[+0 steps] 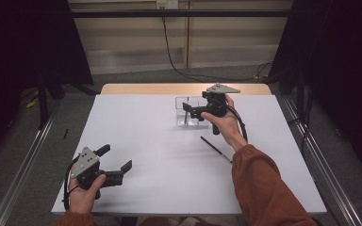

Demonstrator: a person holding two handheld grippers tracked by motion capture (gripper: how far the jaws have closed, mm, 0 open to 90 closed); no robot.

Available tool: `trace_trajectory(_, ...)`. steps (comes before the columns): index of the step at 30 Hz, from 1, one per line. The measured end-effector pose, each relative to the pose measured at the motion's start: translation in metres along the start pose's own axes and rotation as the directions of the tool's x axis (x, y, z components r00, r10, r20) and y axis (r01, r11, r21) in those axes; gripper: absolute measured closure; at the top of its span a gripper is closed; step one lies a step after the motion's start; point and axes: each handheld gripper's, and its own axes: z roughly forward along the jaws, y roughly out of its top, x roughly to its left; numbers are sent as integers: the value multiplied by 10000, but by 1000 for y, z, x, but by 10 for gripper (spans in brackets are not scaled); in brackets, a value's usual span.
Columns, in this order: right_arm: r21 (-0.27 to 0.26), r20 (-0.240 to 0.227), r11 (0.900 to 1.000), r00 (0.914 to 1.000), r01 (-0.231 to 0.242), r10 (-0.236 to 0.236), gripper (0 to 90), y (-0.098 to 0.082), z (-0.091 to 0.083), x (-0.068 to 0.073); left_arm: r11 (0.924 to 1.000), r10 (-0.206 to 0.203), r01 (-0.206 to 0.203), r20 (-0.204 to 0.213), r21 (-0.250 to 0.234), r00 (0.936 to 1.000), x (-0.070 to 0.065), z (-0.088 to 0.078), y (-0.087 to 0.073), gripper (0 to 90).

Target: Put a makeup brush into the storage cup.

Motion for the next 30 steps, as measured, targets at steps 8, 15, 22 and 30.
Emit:
trace_trajectory(8, -181, 7, 9997, 9999, -133, 134, 13, -5, -15, -3, 10000, -86, 86, -129, 18, 9999, 2, 0, -1, 23)
trace_trajectory(15, -309, 248, 9995, 9997, -57, 65, 13, -10, -26, -5, 10000, -92, 92, -169, -15, 9998, 3, -1, 0, 24)
trace_trajectory(22, -417, 254, 9991, 9997, -19, 30, 13, -14, -39, -8, 10000, -25, 25, -165, 8, 9999, 1, -1, 0, 24)
trace_trajectory(30, -457, 354, 9990, 9994, -1, 17, 15, -18, -57, -10, 10000, 53, -52, -130, 32, 9999, 0, 0, 0, 25)
